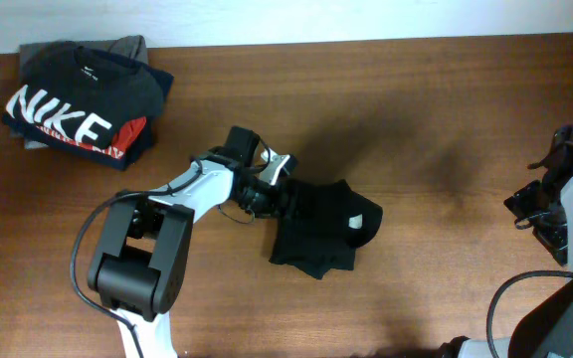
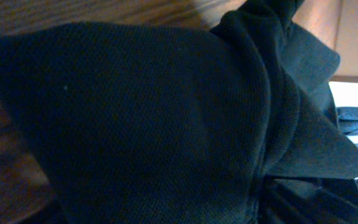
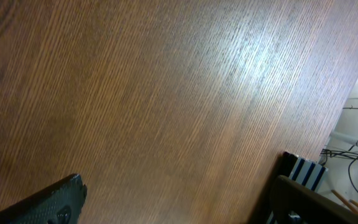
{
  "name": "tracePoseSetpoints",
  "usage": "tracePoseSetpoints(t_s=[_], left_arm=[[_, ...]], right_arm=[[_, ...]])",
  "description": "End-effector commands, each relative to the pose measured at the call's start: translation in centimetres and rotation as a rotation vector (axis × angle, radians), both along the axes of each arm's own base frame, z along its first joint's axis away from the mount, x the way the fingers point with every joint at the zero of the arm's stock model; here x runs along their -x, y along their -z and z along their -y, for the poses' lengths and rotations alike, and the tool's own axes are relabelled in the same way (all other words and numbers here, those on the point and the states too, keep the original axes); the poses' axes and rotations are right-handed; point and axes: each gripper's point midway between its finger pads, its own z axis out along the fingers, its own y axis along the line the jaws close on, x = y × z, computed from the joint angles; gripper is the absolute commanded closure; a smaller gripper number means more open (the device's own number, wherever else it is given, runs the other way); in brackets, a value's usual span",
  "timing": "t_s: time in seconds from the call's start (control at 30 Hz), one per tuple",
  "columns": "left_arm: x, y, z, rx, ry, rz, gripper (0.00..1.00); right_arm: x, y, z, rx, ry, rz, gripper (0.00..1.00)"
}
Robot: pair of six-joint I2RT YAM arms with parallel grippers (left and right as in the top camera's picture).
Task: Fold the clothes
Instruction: 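Lift the black bundle and carry it left toward the NIKE stack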
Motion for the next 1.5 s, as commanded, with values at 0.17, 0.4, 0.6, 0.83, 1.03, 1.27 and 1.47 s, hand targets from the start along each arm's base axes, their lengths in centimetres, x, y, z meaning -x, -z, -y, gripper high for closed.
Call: tracePoseSetpoints(t_s=[0.17,0.4,0.6,0.83,1.03,1.27,1.47], left_arm=[[1.0,2.0,0.9,-0.051,0.048,0.018,0.66],[-4.0,1.0,-0.7,-0.166,-0.024,0.161,1.00],[-10.3,-2.0,-2.6,-0.250,-0.082,0.365,1.00],[-17.3,-7.0,-6.9,-0.332,-0.178,0.578,1.00],[-21.5,-11.2,-11.1,-0.337,-0.277,0.693,1.00],[-24.8,-14.6,-16.3,-0.345,-0.397,0.786,1.00],[-27.1,-18.7,-22.4,-0.368,-0.519,0.870,1.00]], right_arm=[[-0.2,-0.9,0.3,0.023,0.018,0.032,0.01],[-0.2,-0.9,0.3,0.023,0.018,0.032,0.01],[-0.2,-0.9,0.4,0.023,0.018,0.032,0.01],[-0.2,-0.9,0.3,0.023,0.018,0.032,0.01],[-0.2,-0.9,0.3,0.023,0.018,0.032,0.01],[-0.2,-0.9,0.3,0.023,0.018,0.032,0.01],[-0.2,-0.9,0.3,0.023,0.018,0.032,0.01]])
